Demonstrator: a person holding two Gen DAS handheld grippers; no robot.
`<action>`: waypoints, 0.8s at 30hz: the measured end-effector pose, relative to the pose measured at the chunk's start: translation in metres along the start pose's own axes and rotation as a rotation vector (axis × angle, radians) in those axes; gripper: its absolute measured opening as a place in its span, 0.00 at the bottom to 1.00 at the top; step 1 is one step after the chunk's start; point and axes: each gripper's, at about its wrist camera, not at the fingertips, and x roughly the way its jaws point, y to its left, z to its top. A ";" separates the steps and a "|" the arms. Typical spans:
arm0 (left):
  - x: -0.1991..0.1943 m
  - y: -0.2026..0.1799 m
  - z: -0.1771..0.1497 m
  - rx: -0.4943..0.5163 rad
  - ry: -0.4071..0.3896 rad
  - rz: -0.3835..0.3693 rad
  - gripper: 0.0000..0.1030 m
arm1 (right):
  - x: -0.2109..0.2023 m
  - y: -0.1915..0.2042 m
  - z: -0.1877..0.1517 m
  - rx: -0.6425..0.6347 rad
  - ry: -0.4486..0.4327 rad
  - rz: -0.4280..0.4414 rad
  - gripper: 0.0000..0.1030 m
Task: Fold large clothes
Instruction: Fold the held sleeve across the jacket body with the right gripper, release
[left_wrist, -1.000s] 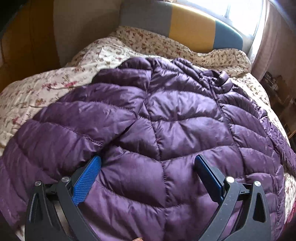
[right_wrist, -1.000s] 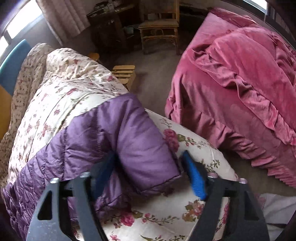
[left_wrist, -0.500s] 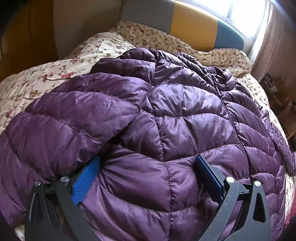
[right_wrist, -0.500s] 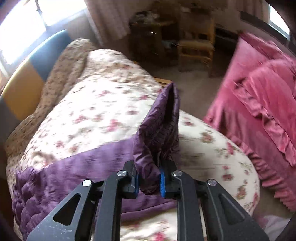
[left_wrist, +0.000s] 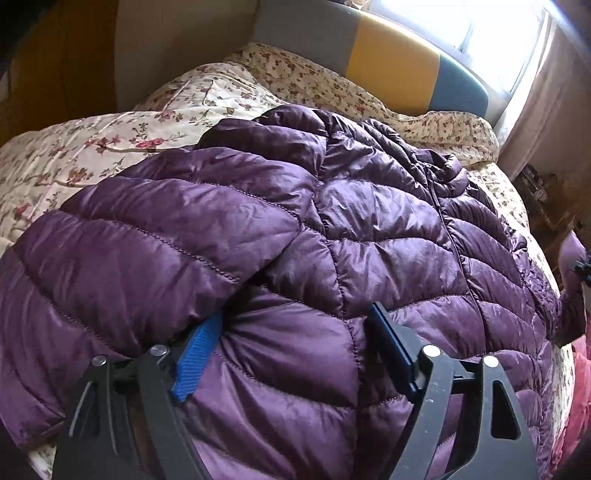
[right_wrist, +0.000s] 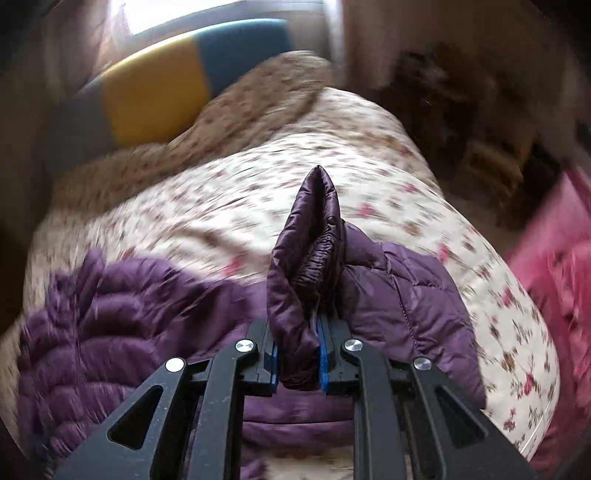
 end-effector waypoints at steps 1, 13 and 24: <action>-0.001 0.000 0.000 0.001 0.000 -0.001 0.76 | 0.001 0.015 -0.004 -0.041 -0.003 0.003 0.14; -0.012 0.005 -0.004 0.024 -0.007 -0.022 0.71 | 0.004 0.174 -0.049 -0.435 -0.049 0.057 0.13; -0.024 0.014 -0.010 0.021 -0.022 -0.034 0.69 | 0.005 0.274 -0.123 -0.719 -0.032 0.185 0.13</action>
